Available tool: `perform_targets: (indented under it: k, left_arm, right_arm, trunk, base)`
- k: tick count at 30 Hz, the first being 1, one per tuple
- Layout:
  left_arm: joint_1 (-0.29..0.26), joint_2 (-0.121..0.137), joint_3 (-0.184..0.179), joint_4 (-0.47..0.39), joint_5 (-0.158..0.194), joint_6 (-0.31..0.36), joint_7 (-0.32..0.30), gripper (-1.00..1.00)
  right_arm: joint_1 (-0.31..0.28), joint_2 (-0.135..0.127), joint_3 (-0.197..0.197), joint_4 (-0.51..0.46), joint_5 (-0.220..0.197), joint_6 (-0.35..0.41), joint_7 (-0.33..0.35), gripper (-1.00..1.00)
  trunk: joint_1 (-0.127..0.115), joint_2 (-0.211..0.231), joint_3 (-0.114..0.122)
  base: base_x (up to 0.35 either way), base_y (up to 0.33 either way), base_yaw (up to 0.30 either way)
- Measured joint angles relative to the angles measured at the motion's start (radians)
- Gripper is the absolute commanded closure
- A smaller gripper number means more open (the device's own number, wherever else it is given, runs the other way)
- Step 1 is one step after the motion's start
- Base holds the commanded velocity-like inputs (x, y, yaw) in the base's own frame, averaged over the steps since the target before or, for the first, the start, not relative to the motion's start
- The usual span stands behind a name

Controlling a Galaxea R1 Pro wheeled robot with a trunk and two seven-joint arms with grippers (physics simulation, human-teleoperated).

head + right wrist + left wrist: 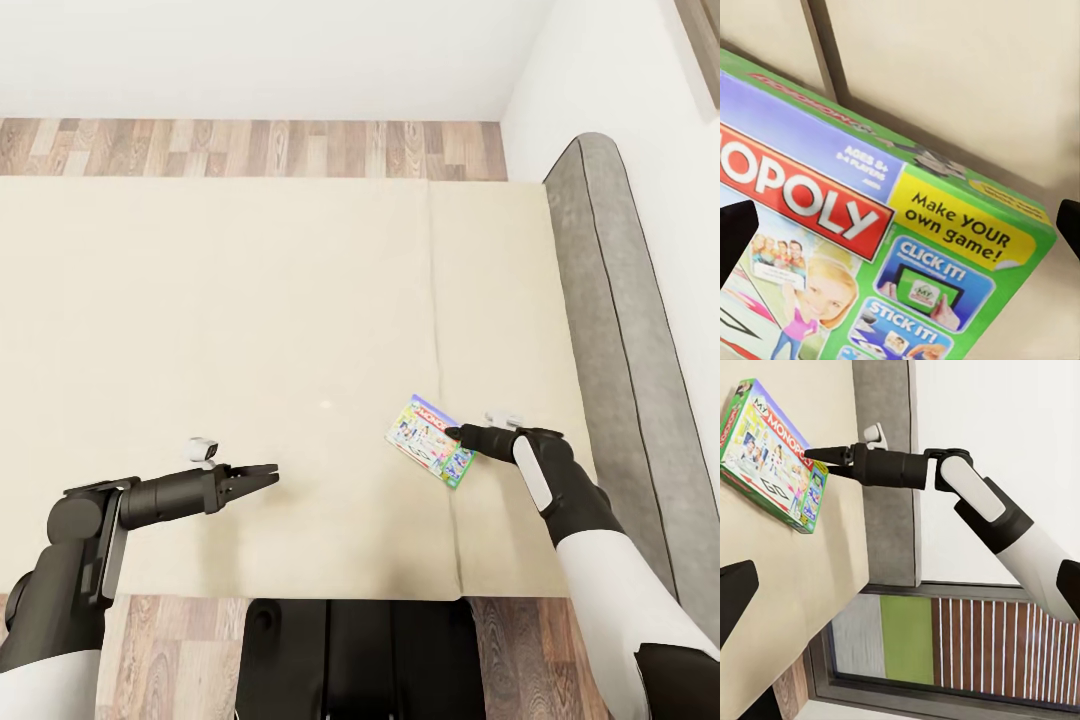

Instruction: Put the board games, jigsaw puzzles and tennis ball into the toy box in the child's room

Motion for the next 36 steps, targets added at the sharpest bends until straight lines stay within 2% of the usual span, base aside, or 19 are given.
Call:
perform_targets:
  k: [27,36]
  left_arm:
    - [0.000,0.000,-0.001,0.000,0.000,0.000,0.000,-1.00]
    - [0.000,0.000,-0.001,0.000,0.000,0.000,0.000,-1.00]
  right_arm:
    - [0.000,0.000,0.001,0.001,0.002,0.000,0.000,-1.00]
    - [0.000,0.000,0.001,0.000,0.002,0.000,0.001,-1.00]
  trunk:
    - [0.000,0.000,0.000]
    - [0.000,0.000,0.000]
  base:
    - [0.000,0.000,0.000]
    - [0.000,0.079,0.000]
